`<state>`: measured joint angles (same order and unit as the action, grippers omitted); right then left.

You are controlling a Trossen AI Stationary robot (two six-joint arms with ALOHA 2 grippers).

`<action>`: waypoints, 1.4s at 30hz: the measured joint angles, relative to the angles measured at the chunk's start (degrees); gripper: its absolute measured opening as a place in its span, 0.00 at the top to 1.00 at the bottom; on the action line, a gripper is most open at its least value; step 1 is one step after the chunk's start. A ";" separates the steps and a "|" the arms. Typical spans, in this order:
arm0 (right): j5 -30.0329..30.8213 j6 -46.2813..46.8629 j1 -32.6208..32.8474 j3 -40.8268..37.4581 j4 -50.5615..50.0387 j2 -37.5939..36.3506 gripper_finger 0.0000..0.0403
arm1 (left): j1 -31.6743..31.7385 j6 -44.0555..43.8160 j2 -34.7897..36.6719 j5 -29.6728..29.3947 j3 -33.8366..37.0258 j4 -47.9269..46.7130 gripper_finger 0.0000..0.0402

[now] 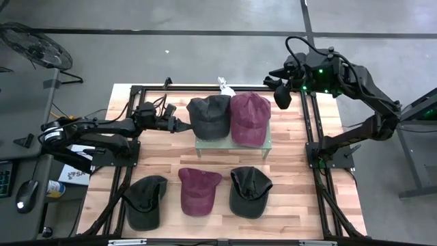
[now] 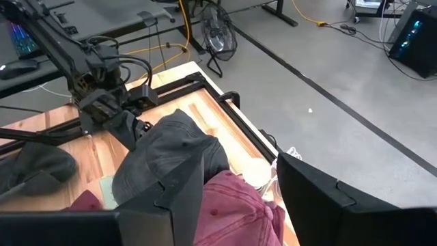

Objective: Pick & Place hat
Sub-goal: Adjust the black cap on the shelf

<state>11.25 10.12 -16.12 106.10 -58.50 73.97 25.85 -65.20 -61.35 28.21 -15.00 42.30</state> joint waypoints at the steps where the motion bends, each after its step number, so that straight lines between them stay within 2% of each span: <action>1: 0.00 -0.02 0.00 0.00 0.00 0.00 0.56 | 0.00 0.09 0.01 0.00 0.00 -0.01 0.97; 7: 0.00 -0.05 -0.02 -0.02 -0.10 0.00 0.56 | 0.00 0.43 -0.02 0.24 -0.36 -0.88 0.97; 11: 0.56 -0.29 0.00 -0.02 -0.51 0.00 0.56 | 0.00 0.99 -0.06 1.92 -2.99 -1.07 0.97; 17: 0.79 -0.29 -0.01 -0.04 -0.71 0.00 0.56 | 0.02 4.99 -0.04 4.04 -6.90 -10.34 0.99; 27: 0.81 -0.24 0.00 -0.04 -1.75 0.00 0.56 | 0.00 6.33 -0.04 4.49 -6.99 -15.00 0.98; 36: 0.83 -0.18 0.00 -0.04 -1.75 0.00 0.56 | 0.00 6.48 -0.04 4.38 -7.78 -15.35 0.97; 42: 0.83 -0.03 0.00 -0.04 -1.77 0.00 0.56 | -0.02 6.97 -0.06 1.57 -7.87 -16.74 0.97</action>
<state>12.08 10.09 -16.12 106.06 -60.27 73.97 25.82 -58.23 -61.41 29.78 -22.87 25.56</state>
